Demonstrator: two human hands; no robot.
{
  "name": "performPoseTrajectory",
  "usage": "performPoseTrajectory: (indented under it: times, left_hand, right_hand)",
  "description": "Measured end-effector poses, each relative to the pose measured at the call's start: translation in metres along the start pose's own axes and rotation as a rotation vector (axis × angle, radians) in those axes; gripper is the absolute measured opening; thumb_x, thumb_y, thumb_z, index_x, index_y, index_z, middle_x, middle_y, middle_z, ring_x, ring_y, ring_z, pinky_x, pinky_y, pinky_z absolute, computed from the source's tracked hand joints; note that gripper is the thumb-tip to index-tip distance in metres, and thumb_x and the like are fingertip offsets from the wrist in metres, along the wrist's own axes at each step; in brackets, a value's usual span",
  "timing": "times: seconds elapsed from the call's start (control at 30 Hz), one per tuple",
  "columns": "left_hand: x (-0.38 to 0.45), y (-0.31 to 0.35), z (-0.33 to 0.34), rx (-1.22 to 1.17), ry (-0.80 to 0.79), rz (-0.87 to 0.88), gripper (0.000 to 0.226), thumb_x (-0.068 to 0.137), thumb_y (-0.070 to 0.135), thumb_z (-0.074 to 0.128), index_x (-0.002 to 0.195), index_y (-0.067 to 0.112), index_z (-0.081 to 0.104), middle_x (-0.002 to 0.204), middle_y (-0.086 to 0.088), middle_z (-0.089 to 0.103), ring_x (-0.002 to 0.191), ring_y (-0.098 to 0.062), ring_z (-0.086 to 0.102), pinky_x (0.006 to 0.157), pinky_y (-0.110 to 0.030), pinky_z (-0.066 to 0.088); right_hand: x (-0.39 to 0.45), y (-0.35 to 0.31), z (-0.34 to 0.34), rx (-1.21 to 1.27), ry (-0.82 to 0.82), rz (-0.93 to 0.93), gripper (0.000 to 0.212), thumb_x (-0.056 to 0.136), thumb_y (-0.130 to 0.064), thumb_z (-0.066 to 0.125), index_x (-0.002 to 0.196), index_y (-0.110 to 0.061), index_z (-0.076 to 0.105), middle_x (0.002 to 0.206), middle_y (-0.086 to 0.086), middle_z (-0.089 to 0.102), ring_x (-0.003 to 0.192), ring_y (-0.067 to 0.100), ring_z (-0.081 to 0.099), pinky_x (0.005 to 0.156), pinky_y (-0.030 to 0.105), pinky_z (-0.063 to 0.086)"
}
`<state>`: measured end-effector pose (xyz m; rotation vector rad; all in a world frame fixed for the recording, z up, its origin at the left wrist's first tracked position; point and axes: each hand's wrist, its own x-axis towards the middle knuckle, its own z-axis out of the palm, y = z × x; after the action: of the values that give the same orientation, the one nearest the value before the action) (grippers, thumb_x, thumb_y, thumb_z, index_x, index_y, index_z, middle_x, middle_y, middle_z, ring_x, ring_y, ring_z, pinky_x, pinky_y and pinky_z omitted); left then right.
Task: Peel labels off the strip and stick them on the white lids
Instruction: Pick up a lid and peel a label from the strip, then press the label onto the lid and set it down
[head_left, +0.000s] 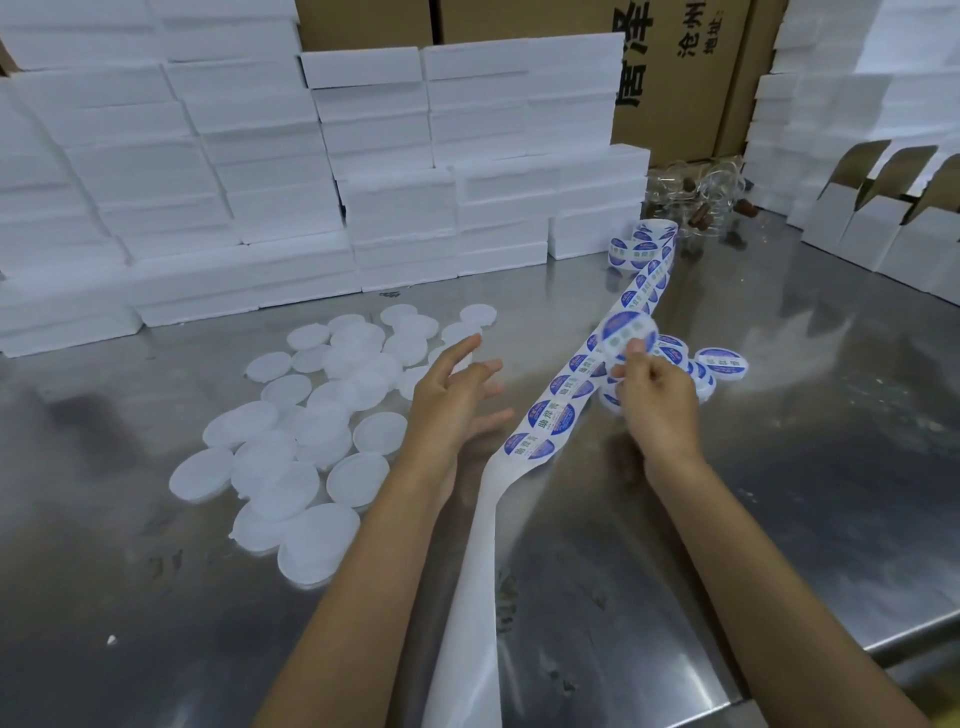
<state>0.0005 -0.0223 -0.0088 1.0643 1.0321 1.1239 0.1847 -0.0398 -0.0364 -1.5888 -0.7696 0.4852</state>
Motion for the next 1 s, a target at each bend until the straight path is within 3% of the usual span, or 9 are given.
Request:
performPoseTrajectory:
  times: [0.1,0.2,0.3,0.37,0.5,0.63,0.77,0.87,1.0]
  left_hand:
    - [0.003,0.000,-0.003,0.029,0.071,-0.011,0.029,0.099,0.015,0.053,0.126,0.022,0.063,0.114,-0.006,0.072,0.105,-0.026,0.070,0.077,-0.036,0.062]
    - [0.006,-0.002,-0.006,0.056,0.113,0.002,0.023,0.099,0.010,0.049,0.114,0.013,0.067,0.102,-0.009,0.074,0.085,-0.024,0.070,0.064,-0.030,0.060]
    - [0.010,-0.008,-0.009,0.156,0.121,0.017,0.026,0.093,0.001,0.044,0.085,0.008,0.068,0.076,-0.008,0.070,0.058,-0.017,0.062,0.050,-0.024,0.052]
    - [0.013,-0.012,-0.009,0.191,0.140,0.024,0.028,0.089,-0.002,0.042,0.075,0.008,0.065,0.064,-0.005,0.064,0.048,-0.015,0.055,0.044,-0.022,0.047]
    - [0.019,-0.013,-0.016,0.168,0.308,0.119,0.029,0.092,0.001,0.040,0.077,0.011,0.063,0.068,-0.005,0.062,0.048,-0.014,0.055,0.046,-0.025,0.047]
    - [0.025,-0.002,-0.038,0.134,0.551,0.238,0.031,0.095,0.004,0.040,0.080,0.019,0.062,0.075,-0.001,0.066,0.055,-0.016,0.060,0.057,-0.031,0.053]
    - [0.029,0.007,-0.059,0.041,0.665,0.269,0.029,0.095,0.001,0.038,0.090,0.012,0.064,0.078,-0.003,0.065,0.058,-0.015,0.060,0.052,-0.025,0.051]
    - [0.031,0.008,-0.065,0.043,0.691,0.264,0.029,0.094,0.001,0.037,0.094,0.011,0.064,0.079,-0.001,0.065,0.061,-0.016,0.061,0.051,-0.024,0.049]
    - [0.032,0.009,-0.066,0.054,0.683,0.255,0.029,0.095,0.001,0.038,0.094,0.012,0.064,0.079,0.000,0.065,0.062,-0.016,0.062,0.053,-0.025,0.049]
  right_hand:
    - [0.010,0.002,-0.012,0.184,-0.008,0.228,0.038,0.102,-0.038,0.044,0.081,-0.015,0.066,0.060,-0.005,0.054,0.045,0.007,0.043,0.039,0.021,0.034]
    - [0.010,0.002,-0.017,0.202,-0.044,0.254,0.035,0.102,-0.035,0.046,0.082,-0.015,0.066,0.060,-0.001,0.051,0.043,0.008,0.037,0.033,0.019,0.027]
    - [0.005,-0.001,-0.014,0.119,-0.068,0.204,0.035,0.100,-0.035,0.048,0.078,-0.018,0.068,0.054,-0.006,0.050,0.048,0.008,0.040,0.042,0.022,0.031]
    - [-0.002,-0.001,-0.010,-0.028,-0.047,0.041,0.032,0.098,-0.031,0.049,0.080,-0.017,0.071,0.059,-0.009,0.058,0.059,0.011,0.050,0.055,0.025,0.037]
    - [-0.022,-0.009,0.010,-0.230,-0.088,-0.342,0.014,0.091,-0.025,0.056,0.080,-0.021,0.065,0.068,-0.013,0.065,0.070,0.006,0.059,0.064,0.022,0.043]
    - [-0.024,-0.032,0.058,-0.422,-0.377,-0.613,0.012,0.088,-0.022,0.059,0.095,-0.025,0.069,0.087,-0.012,0.067,0.087,0.015,0.061,0.078,0.032,0.048]
    - [-0.019,-0.046,0.109,-0.685,-0.625,-0.600,0.037,0.090,-0.029,0.060,0.127,-0.028,0.062,0.131,0.006,0.060,0.119,0.029,0.053,0.099,0.039,0.045]
    - [-0.021,-0.043,0.128,-0.816,-0.689,-0.601,0.033,0.088,-0.030,0.060,0.120,-0.028,0.068,0.124,0.008,0.064,0.111,0.035,0.056,0.092,0.036,0.048]
    - [-0.021,-0.036,0.129,-0.734,-0.624,-0.598,0.022,0.088,-0.028,0.062,0.104,-0.026,0.076,0.112,0.000,0.072,0.102,0.028,0.062,0.088,0.038,0.051]
